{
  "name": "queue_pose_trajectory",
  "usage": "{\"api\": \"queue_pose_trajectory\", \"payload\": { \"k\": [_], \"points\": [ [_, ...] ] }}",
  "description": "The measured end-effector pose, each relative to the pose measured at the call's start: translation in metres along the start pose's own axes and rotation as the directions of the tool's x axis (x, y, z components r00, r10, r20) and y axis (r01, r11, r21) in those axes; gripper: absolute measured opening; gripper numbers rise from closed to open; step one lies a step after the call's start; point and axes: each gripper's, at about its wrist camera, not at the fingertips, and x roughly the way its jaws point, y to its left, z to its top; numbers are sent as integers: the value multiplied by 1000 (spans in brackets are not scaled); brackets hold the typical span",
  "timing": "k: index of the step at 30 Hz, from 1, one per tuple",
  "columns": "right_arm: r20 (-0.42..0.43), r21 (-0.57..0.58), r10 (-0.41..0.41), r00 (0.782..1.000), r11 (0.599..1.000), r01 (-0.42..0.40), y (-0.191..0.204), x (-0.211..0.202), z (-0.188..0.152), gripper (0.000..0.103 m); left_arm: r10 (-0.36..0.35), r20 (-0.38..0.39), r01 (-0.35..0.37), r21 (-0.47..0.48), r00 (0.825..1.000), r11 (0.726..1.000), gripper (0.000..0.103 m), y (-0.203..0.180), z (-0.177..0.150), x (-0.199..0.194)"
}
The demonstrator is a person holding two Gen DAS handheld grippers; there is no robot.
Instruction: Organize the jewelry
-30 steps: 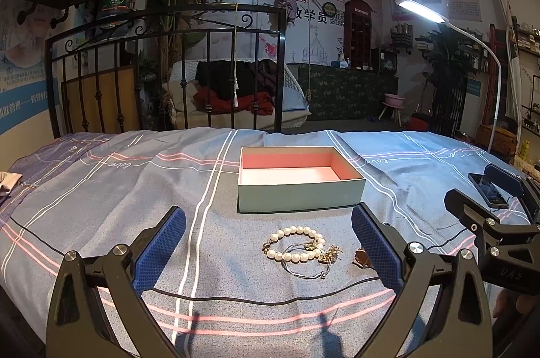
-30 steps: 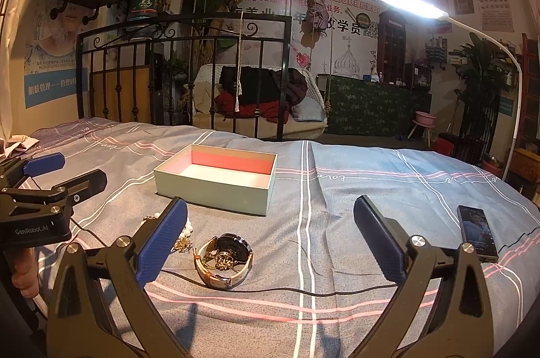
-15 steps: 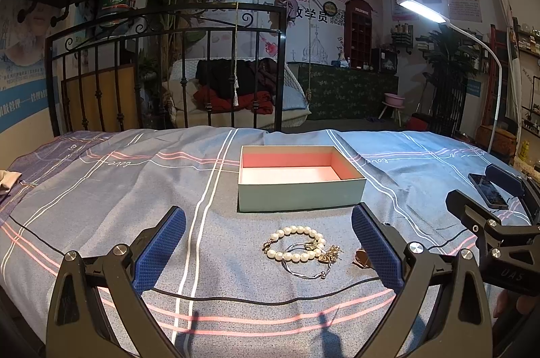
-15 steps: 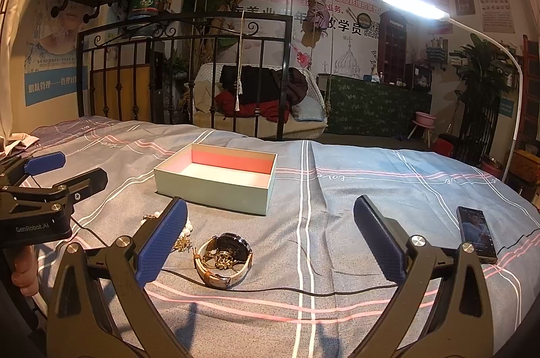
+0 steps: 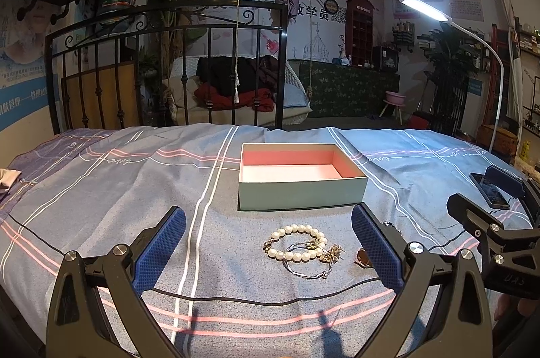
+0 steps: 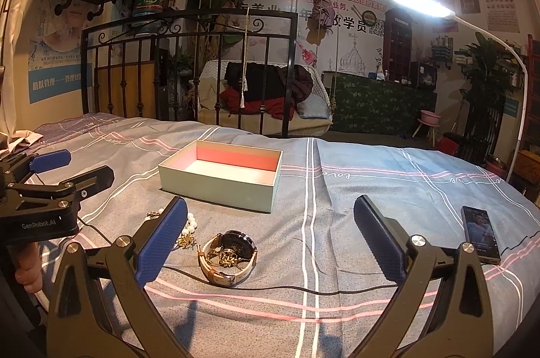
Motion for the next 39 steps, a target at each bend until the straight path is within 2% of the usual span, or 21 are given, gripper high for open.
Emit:
{"api": "queue_pose_trajectory", "payload": {
  "k": [17, 20, 22, 23, 25, 29, 34, 39],
  "points": [
    [-7, -5, -1, 1000, 1000, 1, -2, 4, 4, 97, 3, -18, -3, -9, 1000, 1000, 96, 6, 2, 5],
    [-33, -5, 5, 999, 1000, -5, -2, 7, 4, 97, -9, -50, 8, -9, 999, 1000, 96, 6, 3, 9],
    [-81, -12, 6, 997, 1000, -6, -1, 15, 4, 95, 2, -103, -1, 7, 995, 1000, 96, 7, 2, 18],
    [-104, -12, 16, 994, 1000, -18, -1, 19, 3, 93, 12, -139, -8, 25, 990, 1000, 96, 8, 1, 24],
    [-146, -8, 36, 989, 999, -37, 0, 27, -1, 81, 42, -200, -32, 55, 979, 998, 96, 10, -1, 36],
    [-188, 1, 77, 979, 997, -78, 3, 40, -10, 78, 50, -322, -35, 53, 945, 998, 96, 21, -4, 63],
    [-223, -11, 132, 966, 990, -138, 11, 53, -15, 71, -7, -418, 13, 12, 908, 1000, 96, 30, 2, 96],
    [-248, -4, 183, 951, 982, -190, 16, 64, -16, 66, -53, -501, 43, -30, 864, 999, 96, 43, 0, 122]
  ]
}}
